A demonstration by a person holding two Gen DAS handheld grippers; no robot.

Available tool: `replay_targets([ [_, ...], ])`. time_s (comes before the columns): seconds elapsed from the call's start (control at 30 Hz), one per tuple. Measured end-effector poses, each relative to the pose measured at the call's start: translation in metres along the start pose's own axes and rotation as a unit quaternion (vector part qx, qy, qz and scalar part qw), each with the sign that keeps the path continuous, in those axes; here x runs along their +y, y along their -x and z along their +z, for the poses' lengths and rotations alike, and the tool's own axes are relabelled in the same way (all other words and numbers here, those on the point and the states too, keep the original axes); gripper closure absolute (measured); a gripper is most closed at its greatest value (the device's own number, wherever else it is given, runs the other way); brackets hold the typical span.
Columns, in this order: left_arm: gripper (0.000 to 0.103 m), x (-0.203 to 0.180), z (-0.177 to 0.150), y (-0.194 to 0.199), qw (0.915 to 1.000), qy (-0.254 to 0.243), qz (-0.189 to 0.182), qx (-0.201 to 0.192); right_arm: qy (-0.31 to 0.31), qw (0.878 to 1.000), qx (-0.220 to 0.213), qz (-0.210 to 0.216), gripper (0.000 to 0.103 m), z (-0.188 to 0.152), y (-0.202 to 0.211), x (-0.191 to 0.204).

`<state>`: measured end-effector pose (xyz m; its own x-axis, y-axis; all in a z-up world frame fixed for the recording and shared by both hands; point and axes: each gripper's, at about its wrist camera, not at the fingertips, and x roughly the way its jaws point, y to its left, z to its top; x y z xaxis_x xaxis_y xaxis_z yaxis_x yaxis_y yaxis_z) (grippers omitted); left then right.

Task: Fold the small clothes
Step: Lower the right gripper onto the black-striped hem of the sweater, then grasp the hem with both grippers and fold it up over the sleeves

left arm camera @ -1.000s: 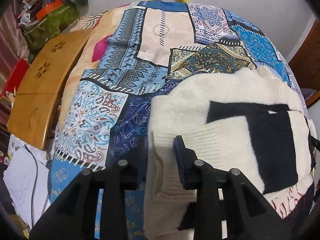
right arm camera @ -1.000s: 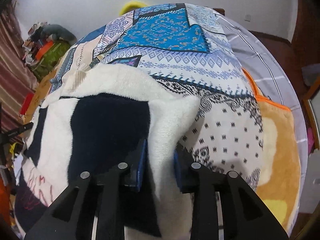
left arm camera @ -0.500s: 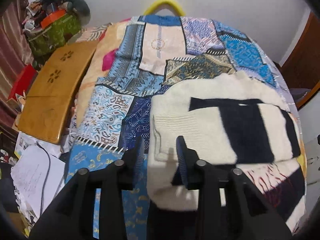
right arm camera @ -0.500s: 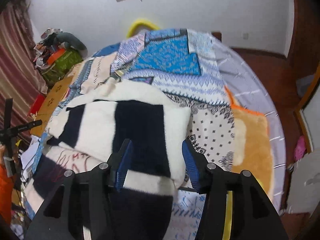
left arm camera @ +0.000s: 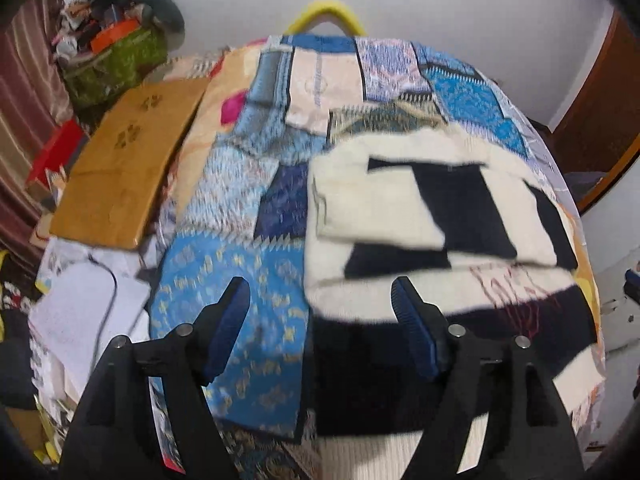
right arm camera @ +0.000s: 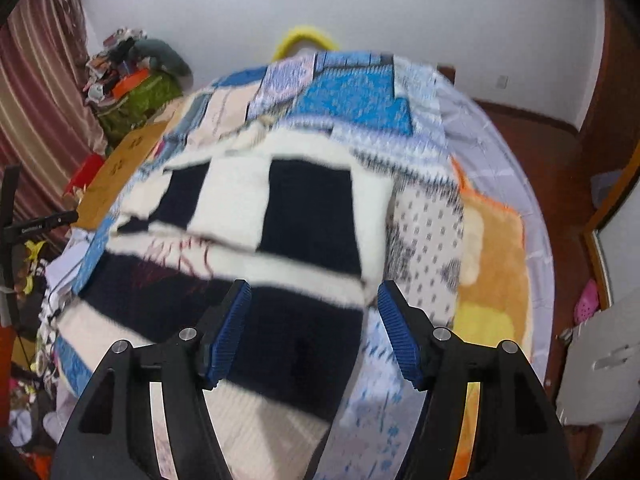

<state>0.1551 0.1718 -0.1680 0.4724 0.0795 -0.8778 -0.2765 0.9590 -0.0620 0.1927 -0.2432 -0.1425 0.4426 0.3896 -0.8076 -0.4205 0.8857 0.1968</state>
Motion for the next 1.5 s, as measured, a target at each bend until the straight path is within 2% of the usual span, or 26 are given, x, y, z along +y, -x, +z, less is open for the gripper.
replay_targets([
  [0.23, 0.030, 0.004, -0.033, -0.027, 0.9979, 0.008, -0.020, 0.061, -0.024, 0.998, 0.055, 0.020, 0.041, -0.034, -0.024, -0.003],
  [0.4, 0.030, 0.003, -0.056, -0.049, 0.9945, 0.008, -0.023, 0.102, -0.042, 0.996, 0.074, 0.037, 0.041, -0.049, -0.038, -0.004],
  [0.73, 0.030, -0.008, -0.064, -0.062, 0.9920, 0.015, -0.056, 0.112, -0.050, 0.994, 0.070, 0.066, 0.041, -0.052, -0.054, 0.003],
  [0.8, 0.031, -0.009, -0.064, -0.062, 0.9919, 0.018, -0.061, 0.110, -0.051, 0.994, 0.065, 0.070, 0.047, -0.051, -0.055, 0.003],
  [0.83, 0.039, -0.009, -0.064, -0.062, 0.9917, 0.017, -0.067, 0.108, -0.052, 0.994, 0.062, 0.074, 0.049, -0.050, -0.056, 0.004],
  [0.9, 0.048, -0.012, -0.064, -0.059, 0.9915, 0.005, -0.085, 0.098, -0.053, 0.994, 0.058, 0.081, 0.062, -0.048, -0.056, 0.004],
  [0.97, 0.052, -0.017, -0.064, -0.057, 0.9932, -0.013, -0.077, 0.087, -0.049, 0.993, 0.060, 0.088, 0.070, -0.046, -0.058, 0.006],
  [1.1, 0.075, -0.029, -0.063, -0.051, 0.9943, -0.049, -0.066, 0.068, -0.025, 0.994, 0.059, 0.090, 0.092, -0.039, -0.057, 0.013],
  [1.2, 0.092, -0.034, -0.061, -0.050, 0.9951, -0.063, -0.051, 0.058, -0.009, 0.995, 0.054, 0.086, 0.096, -0.034, -0.056, 0.017],
  [1.5, 0.095, -0.031, -0.040, -0.030, 0.9975, -0.053, -0.047, 0.005, 0.017, 0.997, 0.015, 0.080, 0.099, -0.011, -0.045, 0.025],
])
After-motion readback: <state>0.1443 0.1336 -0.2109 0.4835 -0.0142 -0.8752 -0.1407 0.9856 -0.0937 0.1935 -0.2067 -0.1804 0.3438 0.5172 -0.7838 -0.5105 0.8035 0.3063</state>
